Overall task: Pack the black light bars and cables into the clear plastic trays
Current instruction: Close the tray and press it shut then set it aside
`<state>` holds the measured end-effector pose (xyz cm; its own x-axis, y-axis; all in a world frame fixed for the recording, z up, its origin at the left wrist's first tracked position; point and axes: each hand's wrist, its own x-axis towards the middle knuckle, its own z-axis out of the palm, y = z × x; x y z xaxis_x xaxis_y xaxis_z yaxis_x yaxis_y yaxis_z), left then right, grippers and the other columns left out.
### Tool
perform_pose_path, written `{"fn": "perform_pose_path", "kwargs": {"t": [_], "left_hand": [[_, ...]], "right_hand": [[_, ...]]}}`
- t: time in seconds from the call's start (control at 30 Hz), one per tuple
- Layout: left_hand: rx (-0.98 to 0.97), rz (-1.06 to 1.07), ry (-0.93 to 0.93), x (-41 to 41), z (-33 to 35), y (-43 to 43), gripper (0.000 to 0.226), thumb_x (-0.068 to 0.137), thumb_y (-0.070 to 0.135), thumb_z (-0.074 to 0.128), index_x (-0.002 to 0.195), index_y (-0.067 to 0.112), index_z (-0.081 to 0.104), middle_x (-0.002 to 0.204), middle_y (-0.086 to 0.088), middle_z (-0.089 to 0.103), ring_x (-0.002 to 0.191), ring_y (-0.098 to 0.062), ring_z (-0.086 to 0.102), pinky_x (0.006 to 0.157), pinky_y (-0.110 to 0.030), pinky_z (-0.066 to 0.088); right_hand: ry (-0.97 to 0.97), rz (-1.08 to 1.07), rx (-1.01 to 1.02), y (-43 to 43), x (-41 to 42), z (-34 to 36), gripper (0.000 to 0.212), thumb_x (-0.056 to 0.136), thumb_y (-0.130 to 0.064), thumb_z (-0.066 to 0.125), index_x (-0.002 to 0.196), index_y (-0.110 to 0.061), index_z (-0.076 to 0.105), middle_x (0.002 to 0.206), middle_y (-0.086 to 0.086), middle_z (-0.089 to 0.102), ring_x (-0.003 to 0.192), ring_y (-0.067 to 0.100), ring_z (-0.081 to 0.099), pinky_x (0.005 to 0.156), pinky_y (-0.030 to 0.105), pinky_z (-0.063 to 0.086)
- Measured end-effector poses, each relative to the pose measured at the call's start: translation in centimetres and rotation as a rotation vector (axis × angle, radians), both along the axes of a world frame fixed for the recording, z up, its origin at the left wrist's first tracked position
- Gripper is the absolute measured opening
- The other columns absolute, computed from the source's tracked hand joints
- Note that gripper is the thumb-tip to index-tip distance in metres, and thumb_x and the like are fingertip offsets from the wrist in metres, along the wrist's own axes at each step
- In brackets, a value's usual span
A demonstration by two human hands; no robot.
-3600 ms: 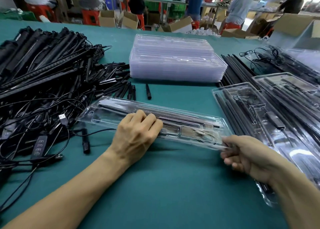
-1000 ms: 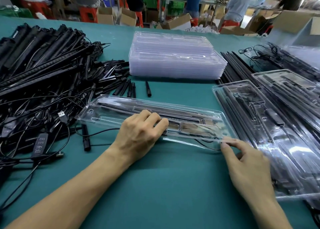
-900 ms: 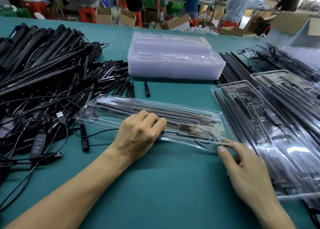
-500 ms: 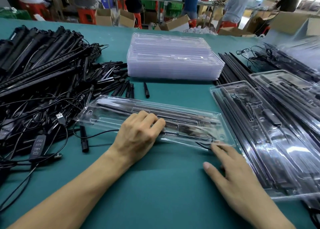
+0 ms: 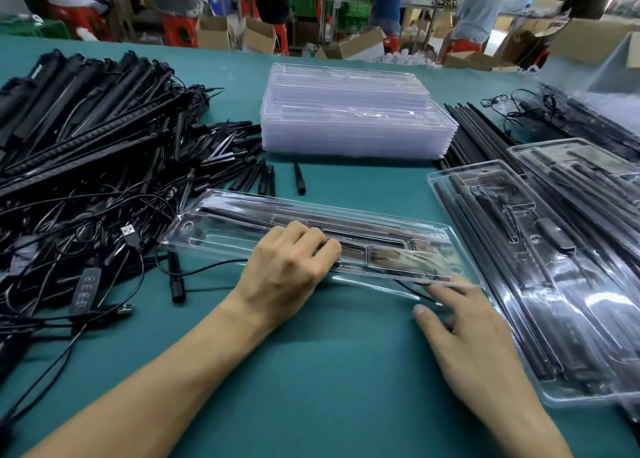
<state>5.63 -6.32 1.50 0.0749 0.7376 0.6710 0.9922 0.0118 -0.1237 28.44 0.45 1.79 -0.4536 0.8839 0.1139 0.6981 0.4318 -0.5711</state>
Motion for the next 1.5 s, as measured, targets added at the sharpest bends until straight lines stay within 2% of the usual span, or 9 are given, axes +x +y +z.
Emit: {"fn": "perform_pose_path", "kwargs": {"t": [0.13,0.33,0.43,0.63,1.0,1.13,1.23,1.33,1.5], "left_hand": [[-0.003,0.001,0.013,-0.1,-0.1,0.0,0.023,0.074,-0.013,0.059,0.076,0.008,0.066,0.073,-0.006,0.064,0.066,-0.029,0.061,0.051,-0.038,0.050],[-0.009,-0.036,0.019,-0.1,-0.1,0.0,0.026,0.083,-0.009,0.047,0.078,0.007,0.068,0.074,-0.007,0.065,0.066,-0.029,0.061,0.050,-0.038,0.050],[-0.018,-0.033,0.010,0.1,-0.2,0.0,0.026,0.084,-0.007,0.047,0.079,0.007,0.068,0.074,-0.007,0.064,0.065,-0.030,0.060,0.051,-0.039,0.051],[-0.005,-0.049,-0.014,0.2,0.0,-0.1,0.028,0.086,-0.002,0.043,0.077,0.008,0.067,0.072,-0.007,0.064,0.063,-0.030,0.060,0.050,-0.038,0.050],[-0.030,-0.054,0.024,0.0,0.0,-0.1,0.021,0.078,-0.012,0.057,0.074,0.008,0.065,0.072,-0.008,0.064,0.066,-0.030,0.060,0.050,-0.039,0.050],[-0.025,-0.070,0.026,0.0,-0.2,-0.1,0.022,0.076,-0.014,0.061,0.072,0.007,0.064,0.070,-0.008,0.062,0.065,-0.029,0.059,0.049,-0.038,0.050],[-0.035,-0.062,0.015,0.0,-0.2,-0.1,0.022,0.076,-0.014,0.060,0.072,0.008,0.064,0.071,-0.008,0.062,0.065,-0.029,0.059,0.050,-0.039,0.051],[-0.059,-0.048,0.013,0.0,0.1,-0.2,0.023,0.075,-0.015,0.057,0.076,0.007,0.065,0.075,-0.009,0.064,0.066,-0.030,0.060,0.051,-0.039,0.051],[-0.100,-0.107,0.023,-0.5,0.6,-0.3,0.041,0.092,-0.003,0.028,0.082,0.005,0.067,0.079,-0.010,0.064,0.067,-0.031,0.059,0.052,-0.039,0.053]], "right_hand": [[0.084,-0.006,-0.008,0.3,-0.1,0.5,0.032,0.088,-0.017,0.069,0.119,-0.019,0.069,0.114,-0.015,0.060,0.107,0.012,0.057,0.095,0.022,0.037],[0.005,0.120,0.009,0.9,-0.7,1.4,0.031,0.091,-0.014,0.064,0.121,-0.021,0.067,0.100,-0.027,0.055,0.092,0.004,0.053,0.076,-0.002,0.027],[0.013,0.071,0.054,0.6,-0.9,1.1,0.030,0.093,-0.015,0.060,0.123,-0.019,0.065,0.099,-0.015,0.050,0.092,0.008,0.048,0.080,0.009,0.028],[-0.117,-0.069,0.072,-1.0,-0.2,0.5,0.044,0.094,-0.037,0.054,0.134,-0.018,0.055,0.132,-0.001,0.049,0.121,0.021,0.046,0.100,0.032,0.035],[-0.084,0.012,0.038,-0.5,0.7,0.4,0.041,0.087,-0.022,0.070,0.128,-0.021,0.064,0.132,-0.009,0.060,0.116,0.018,0.054,0.098,0.019,0.029],[-0.085,0.080,0.035,-0.1,0.3,0.0,0.043,0.090,-0.026,0.065,0.133,-0.029,0.059,0.133,-0.016,0.058,0.123,0.012,0.051,0.106,0.028,0.036],[-0.103,0.089,0.072,-0.1,-0.1,-0.2,0.042,0.093,-0.028,0.060,0.135,-0.027,0.057,0.134,-0.016,0.057,0.125,0.011,0.048,0.104,0.022,0.031],[-0.180,0.117,0.119,-0.2,0.0,-0.1,0.042,0.096,-0.032,0.053,0.138,-0.031,0.053,0.136,-0.017,0.054,0.116,0.012,0.043,0.099,0.018,0.026],[-0.331,0.059,0.157,-0.4,0.1,-0.2,0.045,0.098,-0.041,0.038,0.143,-0.048,0.039,0.140,-0.002,0.037,0.100,0.020,0.034,0.096,0.034,0.034]]}}
